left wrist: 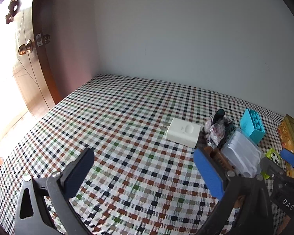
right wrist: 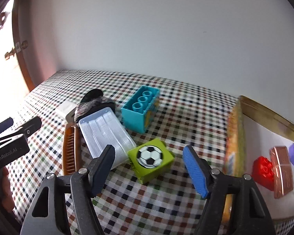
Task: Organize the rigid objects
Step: 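Grasp the green soccer-ball block with the right gripper while the left gripper approaches the comb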
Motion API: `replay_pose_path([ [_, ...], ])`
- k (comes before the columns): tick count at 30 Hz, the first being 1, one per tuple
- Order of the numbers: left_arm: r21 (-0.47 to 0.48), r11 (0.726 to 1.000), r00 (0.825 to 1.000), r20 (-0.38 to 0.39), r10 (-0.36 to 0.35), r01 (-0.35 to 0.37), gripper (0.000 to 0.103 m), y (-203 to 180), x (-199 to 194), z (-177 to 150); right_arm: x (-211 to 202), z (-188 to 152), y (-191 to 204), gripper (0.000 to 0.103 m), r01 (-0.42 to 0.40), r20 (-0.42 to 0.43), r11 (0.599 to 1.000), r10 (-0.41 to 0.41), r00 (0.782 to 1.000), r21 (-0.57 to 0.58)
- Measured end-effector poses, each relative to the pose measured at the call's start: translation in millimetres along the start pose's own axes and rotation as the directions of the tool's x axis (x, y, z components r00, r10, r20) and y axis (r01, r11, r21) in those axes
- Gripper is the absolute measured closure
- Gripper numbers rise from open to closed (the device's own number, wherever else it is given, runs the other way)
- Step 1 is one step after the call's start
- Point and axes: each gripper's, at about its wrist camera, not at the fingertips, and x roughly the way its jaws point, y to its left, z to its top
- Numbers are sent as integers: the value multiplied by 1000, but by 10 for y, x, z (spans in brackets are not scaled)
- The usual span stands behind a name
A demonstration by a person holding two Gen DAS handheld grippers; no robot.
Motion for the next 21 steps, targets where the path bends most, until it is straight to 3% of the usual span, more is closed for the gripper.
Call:
replay_pose_path([
  [4, 29, 1000, 1000, 16, -2, 2, 1, -78, -4, -31, 48, 34, 70, 31, 5, 9, 999, -4, 1000, -47],
  [10, 15, 1000, 1000, 1, -14, 14, 1, -76, -24, -52, -3, 5, -6, 34, -89, -8, 995, 88, 996, -35],
  [14, 29, 999, 1000, 2, -26, 26, 1, -76, -18, -65, -58, -27, 46, 36, -89, -8, 989, 88, 996, -120],
  [18, 38, 999, 1000, 0, -30, 30, 1, -105, -18, -62, 20, -5, -21, 37, -10, -31, 986, 5, 1000, -167],
  [21, 48, 998, 999, 2, -43, 43, 1, -130, -37, -46, 80, 18, -27, 38, -48, -65, 985, 38, 997, -169],
])
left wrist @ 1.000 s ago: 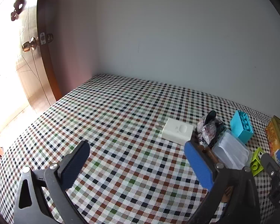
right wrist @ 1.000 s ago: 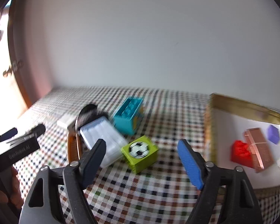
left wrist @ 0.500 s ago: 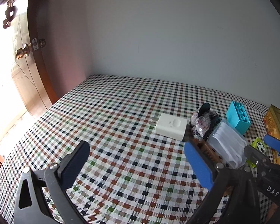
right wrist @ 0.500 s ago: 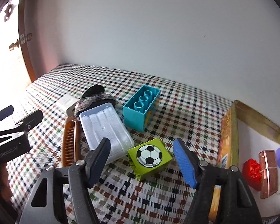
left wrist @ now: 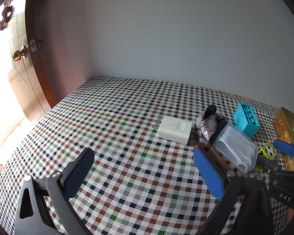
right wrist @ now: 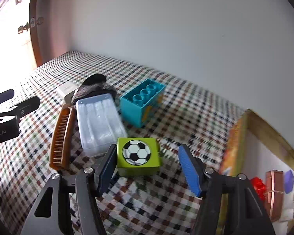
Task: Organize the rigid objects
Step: 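Grasp the green soccer-ball block with the right gripper while the left gripper approaches the comb, then grasp the brown comb with the left gripper and lift it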
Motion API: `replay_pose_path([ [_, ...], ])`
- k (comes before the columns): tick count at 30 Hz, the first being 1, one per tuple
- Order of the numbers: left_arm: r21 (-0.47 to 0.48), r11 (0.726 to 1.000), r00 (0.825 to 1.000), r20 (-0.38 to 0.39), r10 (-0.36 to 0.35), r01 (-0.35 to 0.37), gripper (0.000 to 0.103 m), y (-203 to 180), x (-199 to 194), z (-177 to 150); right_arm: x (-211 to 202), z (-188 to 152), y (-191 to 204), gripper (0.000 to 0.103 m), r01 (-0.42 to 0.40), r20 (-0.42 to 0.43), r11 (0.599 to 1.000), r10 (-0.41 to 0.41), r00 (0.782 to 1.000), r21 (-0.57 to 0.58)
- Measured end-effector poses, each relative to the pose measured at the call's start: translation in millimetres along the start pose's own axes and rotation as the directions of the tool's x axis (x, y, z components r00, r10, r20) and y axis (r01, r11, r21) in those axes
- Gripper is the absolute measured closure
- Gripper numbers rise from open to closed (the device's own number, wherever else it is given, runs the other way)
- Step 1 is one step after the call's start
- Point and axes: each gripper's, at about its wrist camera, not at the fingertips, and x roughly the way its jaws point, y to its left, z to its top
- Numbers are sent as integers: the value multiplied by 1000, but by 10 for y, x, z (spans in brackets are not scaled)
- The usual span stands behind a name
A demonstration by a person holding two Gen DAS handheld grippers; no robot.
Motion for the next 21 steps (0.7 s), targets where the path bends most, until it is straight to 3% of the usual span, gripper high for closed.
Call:
replay_pose_path([
  [4, 4, 999, 999, -13, -34, 34, 1, -42, 7, 5, 141, 37, 64, 43, -10, -41, 999, 9, 999, -30],
  [5, 6, 999, 999, -15, -39, 40, 1, -54, 7, 5, 141, 41, 62, 58, -27, -39, 999, 26, 999, -22],
  [11, 14, 996, 996, -19, -92, 93, 1, -126, 3, -1, -22, -59, 107, 58, -70, -13, 994, 72, 997, 87],
  [16, 32, 987, 988, -25, -155, 156, 1, -295, -8, -52, -469, -226, 72, 58, 20, 152, 987, -45, 987, 159],
  [21, 34, 979, 976, -90, -200, 203, 7, -624, 62, -80, -763, -386, -24, 58, 56, 219, 967, -112, 969, 247],
])
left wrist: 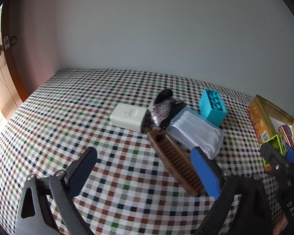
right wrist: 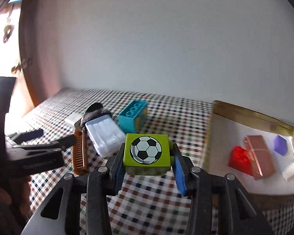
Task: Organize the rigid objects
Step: 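Grasp the brown comb with the left gripper and lift it, then carry the brown comb with the left gripper while the right gripper carries the green block over the tin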
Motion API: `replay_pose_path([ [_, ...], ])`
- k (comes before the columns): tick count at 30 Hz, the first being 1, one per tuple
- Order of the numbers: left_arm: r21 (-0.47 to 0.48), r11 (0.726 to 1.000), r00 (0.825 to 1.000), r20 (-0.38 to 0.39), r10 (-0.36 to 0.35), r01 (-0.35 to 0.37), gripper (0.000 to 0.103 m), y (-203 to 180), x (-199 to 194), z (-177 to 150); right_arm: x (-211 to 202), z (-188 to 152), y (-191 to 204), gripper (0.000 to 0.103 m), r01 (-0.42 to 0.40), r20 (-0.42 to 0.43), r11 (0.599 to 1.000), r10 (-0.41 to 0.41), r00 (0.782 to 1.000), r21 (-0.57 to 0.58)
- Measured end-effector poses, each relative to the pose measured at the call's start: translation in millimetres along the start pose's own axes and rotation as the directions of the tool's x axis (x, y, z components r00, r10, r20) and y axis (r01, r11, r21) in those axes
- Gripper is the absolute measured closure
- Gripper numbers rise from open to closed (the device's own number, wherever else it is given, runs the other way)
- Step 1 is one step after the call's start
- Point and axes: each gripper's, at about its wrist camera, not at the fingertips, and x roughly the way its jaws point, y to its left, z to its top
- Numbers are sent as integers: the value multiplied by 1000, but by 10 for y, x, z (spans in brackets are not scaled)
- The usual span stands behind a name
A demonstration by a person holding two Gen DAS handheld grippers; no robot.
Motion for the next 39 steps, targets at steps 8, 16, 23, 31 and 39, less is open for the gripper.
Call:
replay_pose_path([
  [8, -6, 998, 992, -113, 64, -65, 29, -293, 301, -9, -99, -25, -64, 58, 1, 16, 1000, -2, 1000, 31],
  [16, -17, 1000, 995, -103, 17, -19, 68, -241, 245, -12, -44, -42, -107, 58, -20, -10, 998, 20, 1000, 52],
  [23, -120, 989, 994, -63, -91, 83, 80, 31, 131, -63, -60, -39, -126, 58, -14, 18, 998, 13, 1000, 68],
  [31, -53, 998, 982, 186, 39, -29, 80, -54, -326, -89, -345, 6, -164, 58, 27, 181, 997, -40, 983, 70],
  [39, -52, 998, 978, 201, 51, -41, 80, -172, -434, -79, -442, 50, -282, 58, -14, 241, 994, -13, 970, 111],
])
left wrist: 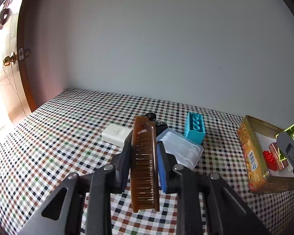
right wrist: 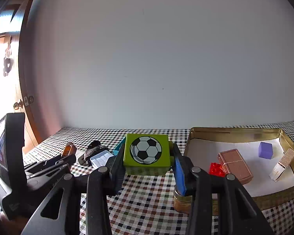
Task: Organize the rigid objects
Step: 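Carry the brown comb with the left gripper while the right gripper carries the green block over the tin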
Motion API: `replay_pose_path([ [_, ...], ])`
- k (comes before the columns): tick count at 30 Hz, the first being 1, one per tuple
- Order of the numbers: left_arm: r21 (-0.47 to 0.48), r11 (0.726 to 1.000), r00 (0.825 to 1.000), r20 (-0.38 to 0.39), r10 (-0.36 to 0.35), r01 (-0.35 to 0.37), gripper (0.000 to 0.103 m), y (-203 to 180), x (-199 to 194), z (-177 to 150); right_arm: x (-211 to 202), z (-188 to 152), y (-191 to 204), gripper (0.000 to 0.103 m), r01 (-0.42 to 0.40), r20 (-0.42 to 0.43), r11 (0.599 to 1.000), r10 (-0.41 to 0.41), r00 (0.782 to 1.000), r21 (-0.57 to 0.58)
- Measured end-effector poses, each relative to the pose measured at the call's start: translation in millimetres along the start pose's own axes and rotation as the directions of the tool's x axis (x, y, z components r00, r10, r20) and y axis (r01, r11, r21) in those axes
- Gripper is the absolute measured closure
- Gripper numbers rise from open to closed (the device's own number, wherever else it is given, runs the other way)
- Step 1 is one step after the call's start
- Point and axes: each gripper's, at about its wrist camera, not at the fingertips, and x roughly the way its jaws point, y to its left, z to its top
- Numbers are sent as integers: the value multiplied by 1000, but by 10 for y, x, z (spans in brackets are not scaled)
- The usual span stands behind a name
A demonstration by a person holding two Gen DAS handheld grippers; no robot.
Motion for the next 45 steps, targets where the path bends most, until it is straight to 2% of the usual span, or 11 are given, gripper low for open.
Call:
replay_pose_path([
  [3, -5, 1000, 1000, -2, -5, 5, 80, -58, -32, -28, -21, 19, -71, 58, -7, 4, 1000, 6, 1000, 17],
  [9, 26, 1000, 1000, -15, -3, 3, 80, -292, 27, -91, -89, 52, -153, 58, 68, 33, 998, -67, 997, -16],
  [21, 70, 997, 1000, -12, -17, 17, 80, -560, -119, -123, -254, 47, -346, 58, 122, 58, 992, -120, 991, -24],
  [34, 111, 993, 999, 3, -44, 44, 80, -887, -325, -159, -528, 37, -693, 58, 242, 118, 968, -234, 965, -64],
  [45, 138, 987, 997, 16, -81, 78, 80, -1240, -490, -178, -639, 51, -1124, 58, 332, 116, 942, -324, 939, -52],
])
